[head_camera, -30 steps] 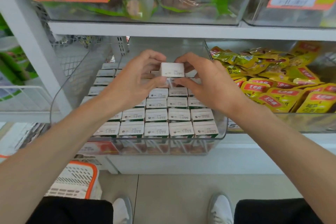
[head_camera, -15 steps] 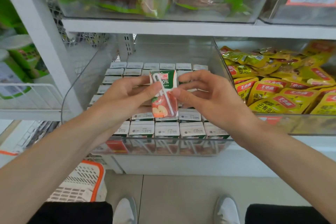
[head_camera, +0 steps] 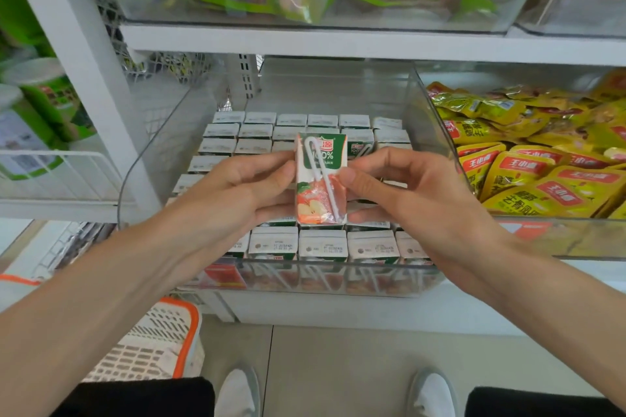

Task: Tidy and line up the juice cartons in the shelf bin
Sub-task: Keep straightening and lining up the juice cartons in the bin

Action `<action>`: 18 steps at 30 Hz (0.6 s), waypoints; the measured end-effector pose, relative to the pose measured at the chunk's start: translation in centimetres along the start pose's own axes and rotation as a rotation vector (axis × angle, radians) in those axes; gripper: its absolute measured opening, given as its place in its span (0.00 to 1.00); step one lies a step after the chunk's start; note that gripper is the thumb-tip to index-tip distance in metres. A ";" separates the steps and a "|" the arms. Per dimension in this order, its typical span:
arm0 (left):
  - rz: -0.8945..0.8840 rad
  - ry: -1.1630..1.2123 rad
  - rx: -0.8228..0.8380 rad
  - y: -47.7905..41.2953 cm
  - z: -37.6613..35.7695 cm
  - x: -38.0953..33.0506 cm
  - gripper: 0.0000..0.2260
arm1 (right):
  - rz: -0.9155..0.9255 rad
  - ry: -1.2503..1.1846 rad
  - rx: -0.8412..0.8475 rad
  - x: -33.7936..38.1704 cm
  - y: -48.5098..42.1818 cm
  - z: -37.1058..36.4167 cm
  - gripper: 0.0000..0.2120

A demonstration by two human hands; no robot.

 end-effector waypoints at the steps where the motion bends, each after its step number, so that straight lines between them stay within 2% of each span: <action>1: -0.003 0.000 0.006 0.0 -0.1 0.1 0.15 | 0.002 0.002 -0.006 0.0 0.0 0.1 0.02; 8: -0.069 -0.035 0.017 -1.0 -0.7 -0.1 0.15 | 0.017 0.047 -0.053 0.1 -0.2 1.3 0.06; 14: -0.101 0.028 0.007 -1.7 -1.2 0.1 0.15 | 0.047 0.023 -0.086 0.4 -0.1 2.0 0.08; 18: -0.057 0.138 0.034 -1.6 -1.6 0.3 0.22 | -0.036 -0.092 0.029 0.0 -0.2 1.0 0.09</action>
Point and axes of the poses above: each hand's wrist, its own y-axis away from the middle knuckle, its own z-axis out of the back of the hand, x = y × z, the point moved 10 cm from there along -y, towards the middle knuckle, and after that the axes turned 4 degrees about -z, right-handed, at the moved point
